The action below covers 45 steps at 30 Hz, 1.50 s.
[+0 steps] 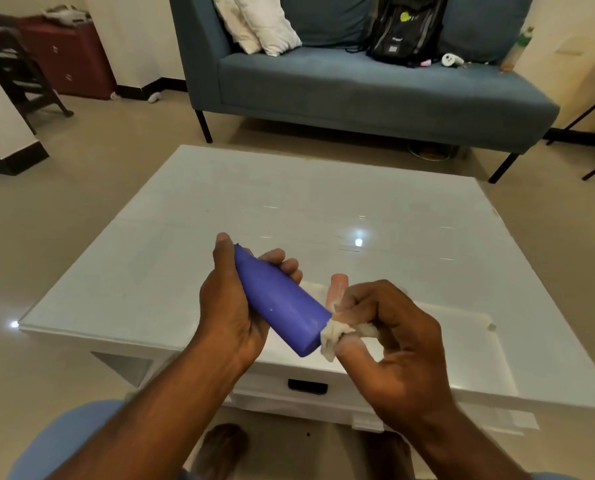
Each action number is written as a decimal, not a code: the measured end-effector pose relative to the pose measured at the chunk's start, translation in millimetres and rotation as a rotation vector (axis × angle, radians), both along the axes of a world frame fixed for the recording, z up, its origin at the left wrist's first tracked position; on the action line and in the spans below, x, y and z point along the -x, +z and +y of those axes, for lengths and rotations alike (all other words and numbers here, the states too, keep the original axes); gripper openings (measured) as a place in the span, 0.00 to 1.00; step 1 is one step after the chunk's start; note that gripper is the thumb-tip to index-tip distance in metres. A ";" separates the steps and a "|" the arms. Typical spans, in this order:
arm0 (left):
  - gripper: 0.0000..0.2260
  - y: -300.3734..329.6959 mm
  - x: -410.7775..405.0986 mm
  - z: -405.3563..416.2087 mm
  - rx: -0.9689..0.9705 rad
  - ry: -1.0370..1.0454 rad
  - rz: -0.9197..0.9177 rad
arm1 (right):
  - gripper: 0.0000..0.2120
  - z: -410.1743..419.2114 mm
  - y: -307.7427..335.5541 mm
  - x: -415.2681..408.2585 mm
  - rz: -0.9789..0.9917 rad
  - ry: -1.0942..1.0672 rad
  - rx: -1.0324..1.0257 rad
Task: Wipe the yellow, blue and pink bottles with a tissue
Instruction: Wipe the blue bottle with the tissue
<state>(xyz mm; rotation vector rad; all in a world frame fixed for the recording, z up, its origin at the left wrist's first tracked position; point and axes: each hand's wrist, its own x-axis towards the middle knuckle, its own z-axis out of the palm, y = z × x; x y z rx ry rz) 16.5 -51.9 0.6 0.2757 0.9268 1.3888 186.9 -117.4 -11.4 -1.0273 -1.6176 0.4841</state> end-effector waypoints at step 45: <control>0.29 -2.7 -38.4 -39.8 0.052 -0.403 0.233 | 0.07 -2.4 -3.2 5.4 -0.116 0.087 0.057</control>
